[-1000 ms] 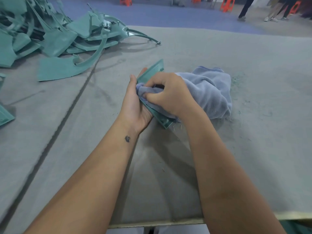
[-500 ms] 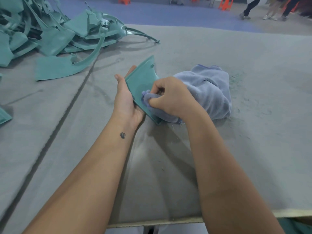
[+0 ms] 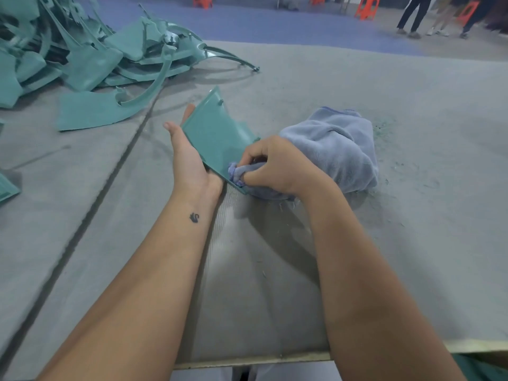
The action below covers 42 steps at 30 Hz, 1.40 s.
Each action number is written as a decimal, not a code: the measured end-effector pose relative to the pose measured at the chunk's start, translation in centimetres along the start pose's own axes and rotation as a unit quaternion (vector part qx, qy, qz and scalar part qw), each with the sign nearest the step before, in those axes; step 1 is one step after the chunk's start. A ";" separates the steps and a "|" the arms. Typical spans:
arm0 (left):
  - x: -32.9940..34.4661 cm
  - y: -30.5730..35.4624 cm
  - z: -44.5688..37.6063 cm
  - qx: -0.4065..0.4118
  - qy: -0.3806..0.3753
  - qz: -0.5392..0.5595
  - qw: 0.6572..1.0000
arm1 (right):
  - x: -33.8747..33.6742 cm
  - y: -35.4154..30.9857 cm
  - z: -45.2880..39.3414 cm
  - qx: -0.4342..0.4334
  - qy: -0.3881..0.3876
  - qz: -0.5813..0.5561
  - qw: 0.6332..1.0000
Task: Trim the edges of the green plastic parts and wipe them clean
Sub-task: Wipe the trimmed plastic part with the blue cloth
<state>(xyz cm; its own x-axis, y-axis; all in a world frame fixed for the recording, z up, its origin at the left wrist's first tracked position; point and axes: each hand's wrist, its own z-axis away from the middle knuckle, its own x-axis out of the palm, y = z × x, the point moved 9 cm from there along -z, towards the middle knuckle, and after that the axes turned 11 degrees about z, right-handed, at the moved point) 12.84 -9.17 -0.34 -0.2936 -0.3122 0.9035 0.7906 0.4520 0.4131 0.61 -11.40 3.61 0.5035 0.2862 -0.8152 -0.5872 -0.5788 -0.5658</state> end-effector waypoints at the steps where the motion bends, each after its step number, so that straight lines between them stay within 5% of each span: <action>1: 0.0 -0.1 0.0 0.000 0.001 -0.004 1.000 | 0.1 0.0 0.0 0.001 -0.008 -0.003 1.000; 11: -0.8 0.2 0.2 0.012 0.015 0.012 1.000 | -1.3 1.1 -0.9 0.068 0.191 0.143 0.969; 22: -1.2 0.9 -0.4 0.013 0.018 -0.008 1.000 | 0.0 0.4 -0.3 -0.017 0.048 0.060 0.997; 27: -0.5 -0.6 -0.5 -0.070 0.006 -0.023 0.997 | -1.2 -0.4 0.2 -0.022 0.159 0.014 0.987; 31: 0.1 -0.9 -0.5 -0.111 -0.022 -0.065 0.991 | -2.8 0.2 0.4 0.030 0.264 0.071 0.961; 34: 0.4 -0.5 -0.6 -0.100 -0.043 -0.088 0.990 | -4.2 1.2 1.1 0.094 0.322 -0.016 0.942; 36: 0.2 0.0 -0.7 -0.090 -0.031 -0.077 0.993 | -5.7 2.3 2.4 0.135 0.401 -0.137 0.896; 39: -0.3 1.4 -0.9 -0.063 -0.014 -0.061 0.996 | -6.9 5.2 4.7 0.181 0.501 -0.353 0.769; 40: -0.3 1.7 -0.8 -0.058 -0.015 -0.060 0.996 | -6.9 5.8 4.9 0.191 0.505 -0.386 0.748; 42: -0.1 1.6 -0.5 -0.074 -0.030 -0.071 0.994 | -7.2 5.9 4.4 0.184 0.492 -0.362 0.770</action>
<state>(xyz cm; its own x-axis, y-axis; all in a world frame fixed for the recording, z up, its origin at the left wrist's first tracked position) 14.43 -8.81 0.15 -0.4358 -0.3124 0.8441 0.8082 0.2769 0.5197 -9.24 -13.50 5.59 0.9131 -0.3909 0.1161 0.0244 -0.2318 -0.9725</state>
